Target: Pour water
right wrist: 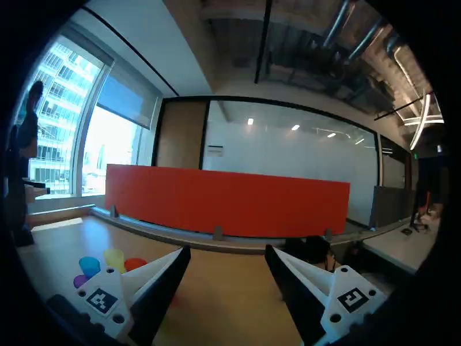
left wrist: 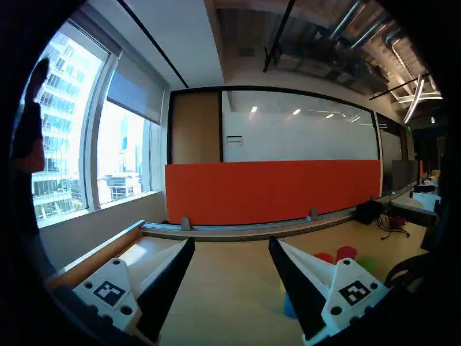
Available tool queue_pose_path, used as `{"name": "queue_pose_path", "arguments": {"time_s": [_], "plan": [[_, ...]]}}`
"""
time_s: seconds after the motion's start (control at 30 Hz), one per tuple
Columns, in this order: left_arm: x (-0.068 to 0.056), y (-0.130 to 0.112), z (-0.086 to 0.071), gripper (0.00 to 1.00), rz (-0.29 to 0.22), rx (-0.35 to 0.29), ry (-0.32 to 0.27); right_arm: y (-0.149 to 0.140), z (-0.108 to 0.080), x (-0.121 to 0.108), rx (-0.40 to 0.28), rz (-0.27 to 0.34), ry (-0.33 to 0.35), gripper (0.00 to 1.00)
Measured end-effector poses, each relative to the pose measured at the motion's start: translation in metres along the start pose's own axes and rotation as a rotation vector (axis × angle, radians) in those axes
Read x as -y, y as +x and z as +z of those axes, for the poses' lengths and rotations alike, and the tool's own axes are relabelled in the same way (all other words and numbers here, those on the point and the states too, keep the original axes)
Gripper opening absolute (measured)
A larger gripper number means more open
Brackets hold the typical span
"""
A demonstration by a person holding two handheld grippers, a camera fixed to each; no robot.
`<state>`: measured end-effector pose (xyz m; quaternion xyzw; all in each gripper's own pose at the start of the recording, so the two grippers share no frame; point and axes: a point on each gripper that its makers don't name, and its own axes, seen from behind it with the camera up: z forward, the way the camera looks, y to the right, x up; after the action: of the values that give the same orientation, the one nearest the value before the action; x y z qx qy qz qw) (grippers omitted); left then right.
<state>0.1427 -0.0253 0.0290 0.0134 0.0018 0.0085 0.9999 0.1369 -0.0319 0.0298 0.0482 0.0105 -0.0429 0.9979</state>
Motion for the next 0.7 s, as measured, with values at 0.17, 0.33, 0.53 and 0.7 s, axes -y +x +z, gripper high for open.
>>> {"name": "queue_pose_path", "arguments": {"time_s": [0.17,0.33,0.53,0.7], "plan": [[0.003,0.02,0.005,0.95,0.003,-0.002,-0.002,0.015,0.005,0.003,0.002,-0.001,0.01,1.0],[0.005,0.036,0.01,0.95,0.002,0.002,0.0,0.029,0.011,0.004,0.0,-0.008,0.01,1.0],[0.005,0.055,0.015,0.95,-0.017,-0.002,-0.002,0.046,0.017,0.004,-0.006,-0.009,0.009,1.0],[0.005,0.067,0.017,0.95,-0.015,-0.005,-0.007,0.057,0.019,0.004,-0.008,-0.004,0.01,1.0]]}}
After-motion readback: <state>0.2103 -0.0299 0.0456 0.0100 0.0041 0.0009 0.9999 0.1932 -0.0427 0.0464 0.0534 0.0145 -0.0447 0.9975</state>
